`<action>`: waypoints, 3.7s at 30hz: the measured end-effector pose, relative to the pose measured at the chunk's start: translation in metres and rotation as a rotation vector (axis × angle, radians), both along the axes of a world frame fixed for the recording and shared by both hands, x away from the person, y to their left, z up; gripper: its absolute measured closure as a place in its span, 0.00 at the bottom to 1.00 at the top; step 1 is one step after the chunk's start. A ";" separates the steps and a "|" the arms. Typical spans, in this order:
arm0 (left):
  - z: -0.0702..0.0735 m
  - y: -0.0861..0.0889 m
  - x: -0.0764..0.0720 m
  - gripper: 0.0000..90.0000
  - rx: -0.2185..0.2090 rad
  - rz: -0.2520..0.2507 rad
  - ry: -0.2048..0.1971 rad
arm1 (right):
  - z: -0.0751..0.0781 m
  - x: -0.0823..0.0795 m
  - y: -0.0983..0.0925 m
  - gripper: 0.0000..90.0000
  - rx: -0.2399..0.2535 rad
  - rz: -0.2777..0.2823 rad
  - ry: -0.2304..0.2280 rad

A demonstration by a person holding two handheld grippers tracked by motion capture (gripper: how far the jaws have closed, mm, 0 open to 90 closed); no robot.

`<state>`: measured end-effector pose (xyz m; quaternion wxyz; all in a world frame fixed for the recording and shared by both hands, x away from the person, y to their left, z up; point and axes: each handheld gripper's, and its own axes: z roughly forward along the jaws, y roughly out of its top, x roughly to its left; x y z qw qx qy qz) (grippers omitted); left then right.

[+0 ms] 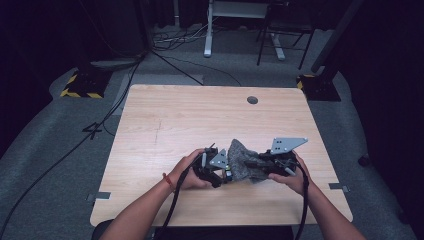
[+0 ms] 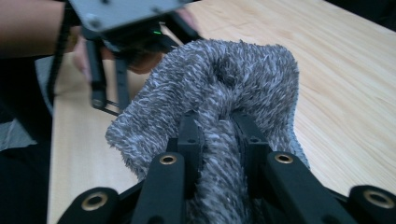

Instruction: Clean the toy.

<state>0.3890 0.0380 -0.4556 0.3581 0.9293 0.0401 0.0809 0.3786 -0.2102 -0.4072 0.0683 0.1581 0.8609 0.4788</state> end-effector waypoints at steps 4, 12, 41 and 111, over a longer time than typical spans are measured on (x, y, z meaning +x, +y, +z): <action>0.004 -0.003 -0.003 0.38 -0.008 -0.005 -0.012 | -0.001 -0.006 0.020 0.84 -0.039 0.031 0.008; 0.003 -0.004 -0.007 0.38 0.006 -0.015 -0.011 | -0.006 -0.004 0.025 0.84 -0.107 -0.044 -0.031; 0.013 0.004 -0.010 0.38 -0.071 -0.009 -0.021 | -0.008 0.005 -0.014 0.84 -0.084 -0.172 -0.023; 0.008 -0.002 -0.009 0.37 -0.066 0.062 -0.073 | -0.012 0.002 -0.016 0.86 0.049 -0.074 0.047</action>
